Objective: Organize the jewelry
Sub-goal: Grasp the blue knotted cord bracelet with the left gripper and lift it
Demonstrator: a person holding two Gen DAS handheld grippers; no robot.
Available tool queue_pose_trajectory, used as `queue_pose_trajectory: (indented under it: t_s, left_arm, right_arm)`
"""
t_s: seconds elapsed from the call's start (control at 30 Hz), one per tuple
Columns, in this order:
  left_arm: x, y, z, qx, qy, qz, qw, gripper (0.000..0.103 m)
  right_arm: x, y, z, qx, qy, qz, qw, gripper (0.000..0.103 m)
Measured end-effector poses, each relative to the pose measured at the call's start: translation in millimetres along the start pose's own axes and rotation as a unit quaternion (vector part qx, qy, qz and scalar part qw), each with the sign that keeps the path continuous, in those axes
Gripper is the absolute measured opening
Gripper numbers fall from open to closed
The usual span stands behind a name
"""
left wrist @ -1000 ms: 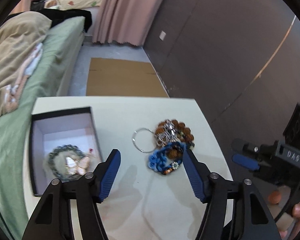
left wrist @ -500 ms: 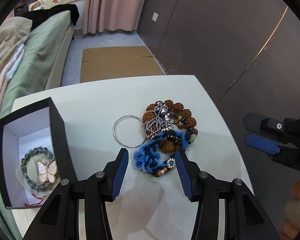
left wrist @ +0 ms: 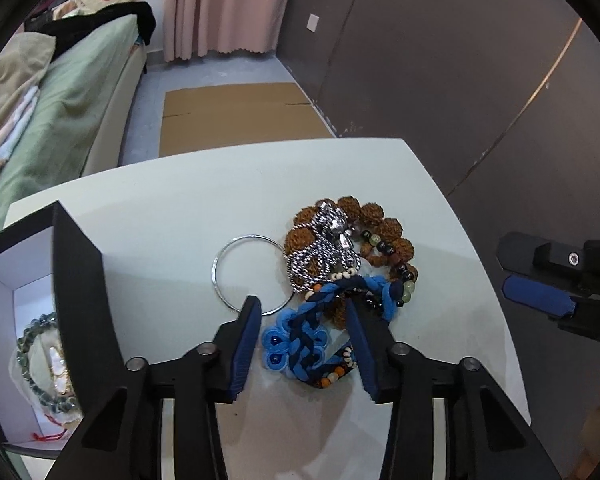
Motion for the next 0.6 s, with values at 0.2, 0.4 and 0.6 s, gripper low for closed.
queue_pose_trajectory:
  t_s: [0.2, 0.4, 0.6]
  left_arm:
    - [-5.5, 0.1, 0.4, -0.001, 0.034, -0.013, 0.9993, 0.013]
    - [-12.1, 1.1, -21.1, 0.026, 0.042, -0.02, 0.9986, 0.011]
    - [-28.8, 1.9, -45.8, 0.05, 0.05, -0.043, 0.9966, 0.011]
  right_arm:
    - [-5.5, -0.4, 14.0, -0.014, 0.005, -0.007, 1.0, 0.062]
    - [-8.1, -3.2, 26.3, -0.02, 0.007, -0.009, 1.0, 0.062]
    - [-12.5, -5.7, 38.1, -0.027, -0.003, -0.007, 1.0, 0.058]
Point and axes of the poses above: each gripper's, at about its wrist camera, not at the fingertips, and z roughly the way its jaws point, x to its right, y to its underside, the point moved 3 cm from there along z, roughly the way its jaws point, and after that the axes turned 11 degrees about -x, right-handed, at the moved point
